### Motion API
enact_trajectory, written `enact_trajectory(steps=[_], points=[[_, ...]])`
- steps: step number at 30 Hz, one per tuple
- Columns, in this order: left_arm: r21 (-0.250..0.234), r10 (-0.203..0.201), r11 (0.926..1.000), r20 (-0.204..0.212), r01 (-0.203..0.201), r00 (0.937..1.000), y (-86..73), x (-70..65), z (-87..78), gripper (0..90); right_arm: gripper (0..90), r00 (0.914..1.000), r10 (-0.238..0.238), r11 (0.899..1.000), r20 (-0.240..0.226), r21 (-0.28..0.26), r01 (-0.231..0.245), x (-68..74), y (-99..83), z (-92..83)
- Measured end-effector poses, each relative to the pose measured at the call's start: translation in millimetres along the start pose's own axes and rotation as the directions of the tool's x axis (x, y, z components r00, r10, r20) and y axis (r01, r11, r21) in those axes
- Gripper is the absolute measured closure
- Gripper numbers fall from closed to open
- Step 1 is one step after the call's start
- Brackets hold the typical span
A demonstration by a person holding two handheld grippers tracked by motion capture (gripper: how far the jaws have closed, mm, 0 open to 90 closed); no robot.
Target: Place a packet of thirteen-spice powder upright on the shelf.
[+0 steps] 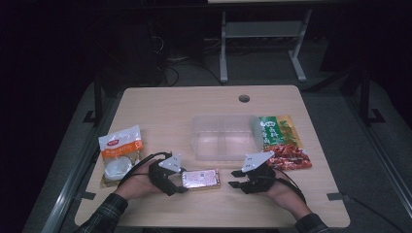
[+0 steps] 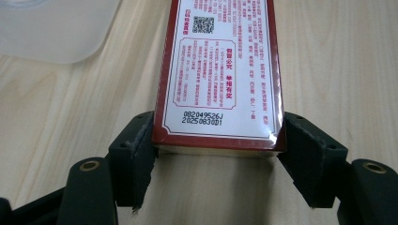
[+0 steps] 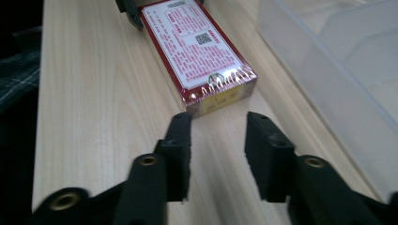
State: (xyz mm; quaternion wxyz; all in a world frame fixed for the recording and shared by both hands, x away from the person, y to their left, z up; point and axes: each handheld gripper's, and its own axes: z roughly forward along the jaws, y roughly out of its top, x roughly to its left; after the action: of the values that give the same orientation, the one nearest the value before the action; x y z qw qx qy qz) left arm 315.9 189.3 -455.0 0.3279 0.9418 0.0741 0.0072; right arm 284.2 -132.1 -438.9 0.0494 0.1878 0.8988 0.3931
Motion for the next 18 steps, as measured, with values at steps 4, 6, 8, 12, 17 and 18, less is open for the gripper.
enact_trajectory(steps=[4, 6, 8, 12, 17, 18], points=[[0.009, 0.015, 0.9998, 0.011, -0.015, 0.9998, 1.9, -2.3, 0.0, 31.4, 77.2, 0.9995, -0.018, 1.0, -0.025, 0.019, 0.019, -4.8, 1.6, 10.6], [0.009, 0.029, 0.9995, 0.019, -0.03, 0.9994, 2.9, -3.6, -0.4, 31.4, 86.0, 0.9984, -0.043, 0.998, -0.037, 0.045, 0.045, -5.6, 2.6, 17.6], [0.012, 0.036, 0.9993, 0.023, -0.036, 0.9991, 3.6, -4.7, -0.5, 31.4, 89.9, 0.9973, -0.053, 0.998, -0.051, 0.043, 0.056, -5.9, 4.1, 20.3], [0.017, 0.053, 0.9985, 0.028, -0.053, 0.9982, 5.6, -6.6, -0.9, 31.4, 90.0, 0.9942, -0.082, 0.996, -0.069, 0.03, 0.084, -6.2, 8.2, 24.2], [0.011, 0.059, 0.9982, 0.032, -0.06, 0.9977, 7.8, -7.9, -1.5, 31.4, 90.0, 0.9933, -0.082, 0.996, -0.081, 0.038, 0.085, -5.9, 9.7, 30.5], [0.008, 0.07, 0.9975, 0.033, -0.07, 0.997, 9.0, -8.1, -2.6, 31.4, 90.0, 0.9927, -0.083, 0.995, -0.087, 0.041, 0.087, -6.4, 9.8, 32.1]])
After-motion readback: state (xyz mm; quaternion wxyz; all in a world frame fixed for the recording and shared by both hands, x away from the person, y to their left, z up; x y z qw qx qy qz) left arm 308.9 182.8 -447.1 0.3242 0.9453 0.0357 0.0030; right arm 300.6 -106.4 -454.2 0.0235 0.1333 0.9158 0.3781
